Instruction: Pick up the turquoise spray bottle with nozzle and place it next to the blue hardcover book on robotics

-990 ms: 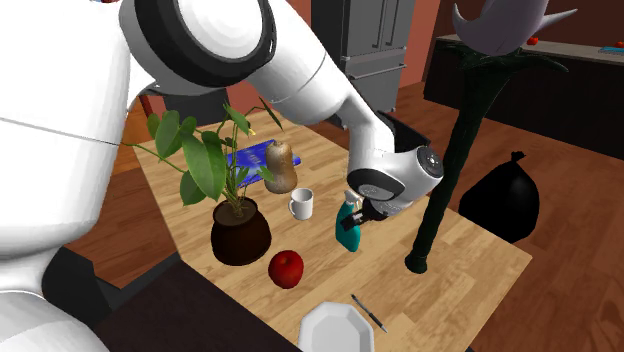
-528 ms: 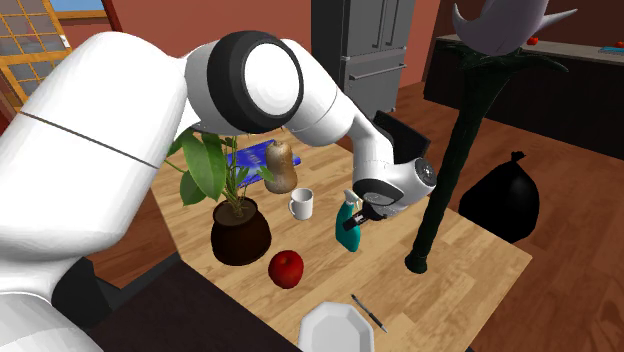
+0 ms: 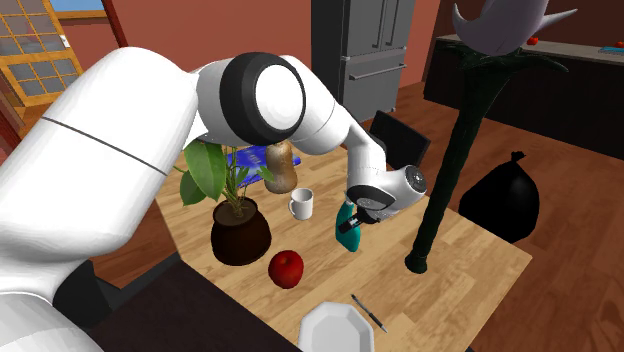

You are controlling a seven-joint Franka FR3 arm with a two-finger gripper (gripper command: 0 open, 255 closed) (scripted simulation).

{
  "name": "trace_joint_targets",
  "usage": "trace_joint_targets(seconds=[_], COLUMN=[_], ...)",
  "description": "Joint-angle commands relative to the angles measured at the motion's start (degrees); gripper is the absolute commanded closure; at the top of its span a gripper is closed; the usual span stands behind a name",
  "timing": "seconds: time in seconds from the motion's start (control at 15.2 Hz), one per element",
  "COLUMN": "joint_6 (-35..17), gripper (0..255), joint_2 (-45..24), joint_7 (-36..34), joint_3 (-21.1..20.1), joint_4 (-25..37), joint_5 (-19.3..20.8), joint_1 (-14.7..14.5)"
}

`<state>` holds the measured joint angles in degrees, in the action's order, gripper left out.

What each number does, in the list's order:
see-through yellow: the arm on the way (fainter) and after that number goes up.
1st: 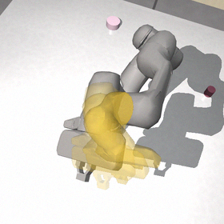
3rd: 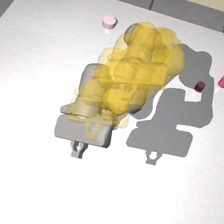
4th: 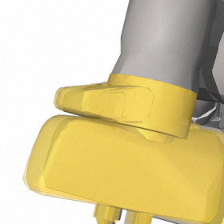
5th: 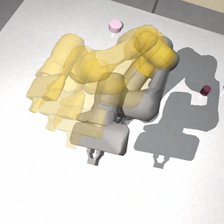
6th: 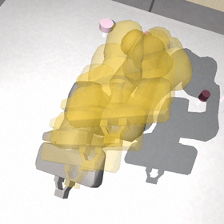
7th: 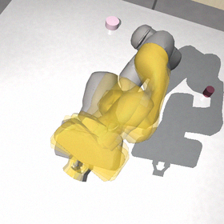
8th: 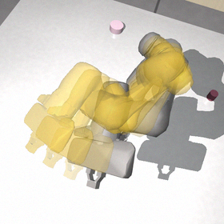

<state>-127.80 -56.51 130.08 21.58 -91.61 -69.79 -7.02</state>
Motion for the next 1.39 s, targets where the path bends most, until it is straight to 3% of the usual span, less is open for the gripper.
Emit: trace_joint_targets(seconds=[0.0,0.26,0.33,0.92,1.32], joint_6=[-0.1,-0.1,-0.1,-0.1,1.1], gripper=[0,0,255,255,255], joint_2=[-0.1,-0.1,-0.1,-0.1,3.9], joint_7=[0.0,0.0,0.0,0.0,-1.5], joint_3=[0.0,0.0,0.0,0.0,1.3], joint_4=[0.1,0.1,0.1,0.1,-2.4], joint_5=[-0.1,-0.1,-0.1,-0.1,1.6], joint_1=[0.0,0.0,0.0,0.0,-1.1])
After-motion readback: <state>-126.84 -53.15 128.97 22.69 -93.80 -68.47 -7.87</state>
